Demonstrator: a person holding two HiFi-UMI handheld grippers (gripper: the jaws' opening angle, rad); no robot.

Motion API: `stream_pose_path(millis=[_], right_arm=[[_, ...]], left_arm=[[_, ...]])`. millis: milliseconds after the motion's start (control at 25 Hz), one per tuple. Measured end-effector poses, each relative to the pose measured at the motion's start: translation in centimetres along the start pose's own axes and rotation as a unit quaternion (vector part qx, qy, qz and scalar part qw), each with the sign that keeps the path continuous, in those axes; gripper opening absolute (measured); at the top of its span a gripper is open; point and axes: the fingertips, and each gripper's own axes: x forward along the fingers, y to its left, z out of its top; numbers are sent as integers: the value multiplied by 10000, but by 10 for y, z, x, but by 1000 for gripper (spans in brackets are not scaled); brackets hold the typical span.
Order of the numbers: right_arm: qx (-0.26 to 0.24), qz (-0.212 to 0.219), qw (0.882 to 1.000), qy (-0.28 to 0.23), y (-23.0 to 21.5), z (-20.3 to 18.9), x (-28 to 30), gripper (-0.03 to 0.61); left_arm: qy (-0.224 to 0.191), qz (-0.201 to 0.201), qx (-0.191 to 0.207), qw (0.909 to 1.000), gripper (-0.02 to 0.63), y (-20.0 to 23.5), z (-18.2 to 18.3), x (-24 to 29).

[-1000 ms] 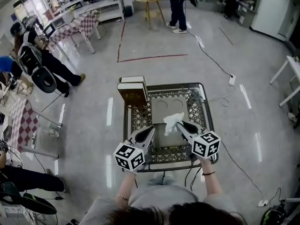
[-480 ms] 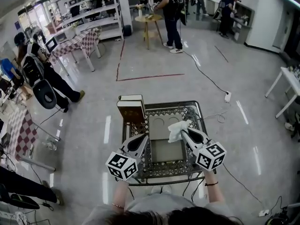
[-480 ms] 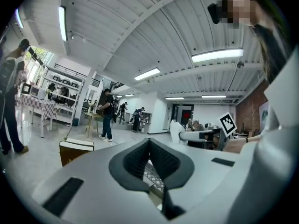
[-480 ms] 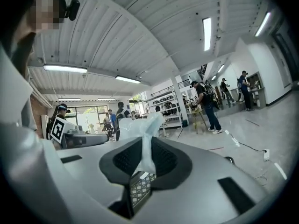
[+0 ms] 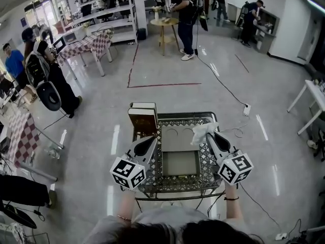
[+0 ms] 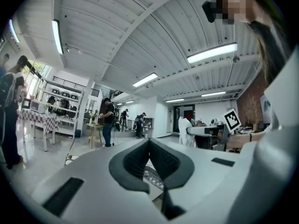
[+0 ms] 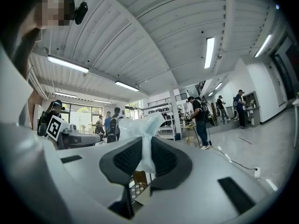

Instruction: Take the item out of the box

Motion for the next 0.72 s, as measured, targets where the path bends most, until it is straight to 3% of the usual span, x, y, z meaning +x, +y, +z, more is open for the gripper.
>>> stream_pose_path(millis=[720], right_arm=[[-220,-74,9997,-48,-4,7,0,71]], left_arm=[[-87,100,147,9998,17,2,9,3]])
